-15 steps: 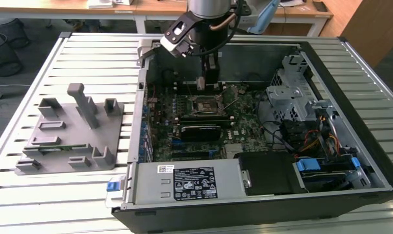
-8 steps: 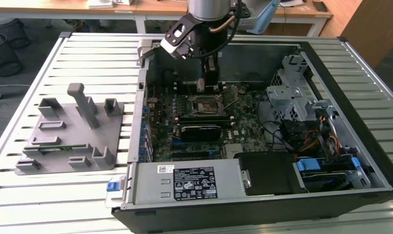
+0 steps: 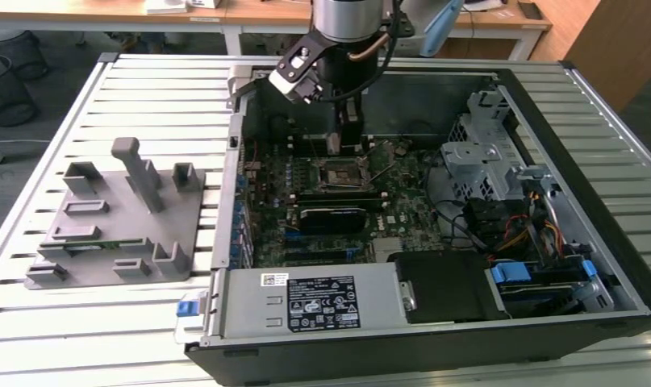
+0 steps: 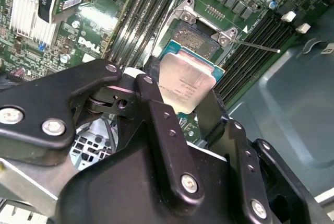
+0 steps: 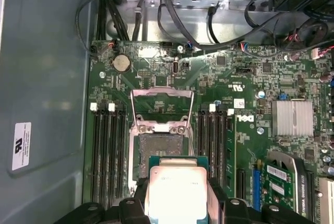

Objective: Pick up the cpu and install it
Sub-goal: 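Place the cpu into insertion slot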

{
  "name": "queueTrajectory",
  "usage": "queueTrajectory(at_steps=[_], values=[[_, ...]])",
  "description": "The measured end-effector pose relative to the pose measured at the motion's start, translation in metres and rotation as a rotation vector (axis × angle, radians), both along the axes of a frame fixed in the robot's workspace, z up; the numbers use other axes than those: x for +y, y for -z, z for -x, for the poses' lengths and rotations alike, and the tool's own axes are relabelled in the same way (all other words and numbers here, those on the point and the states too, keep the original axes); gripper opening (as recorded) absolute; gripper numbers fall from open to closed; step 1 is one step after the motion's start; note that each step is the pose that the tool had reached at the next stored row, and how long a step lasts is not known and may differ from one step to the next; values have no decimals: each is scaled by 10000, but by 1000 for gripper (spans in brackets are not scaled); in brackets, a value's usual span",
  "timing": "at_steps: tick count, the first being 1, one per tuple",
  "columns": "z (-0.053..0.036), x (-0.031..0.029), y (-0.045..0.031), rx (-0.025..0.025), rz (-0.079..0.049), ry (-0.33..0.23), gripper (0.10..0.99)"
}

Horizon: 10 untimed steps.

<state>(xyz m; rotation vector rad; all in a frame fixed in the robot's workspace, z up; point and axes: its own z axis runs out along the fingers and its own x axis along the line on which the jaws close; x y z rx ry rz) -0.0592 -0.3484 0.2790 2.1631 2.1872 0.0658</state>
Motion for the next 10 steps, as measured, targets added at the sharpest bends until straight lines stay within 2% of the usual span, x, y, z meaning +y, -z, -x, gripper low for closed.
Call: queueTrajectory(at_steps=[10], values=[[-18, 61, 147, 1, 1, -3, 525]])
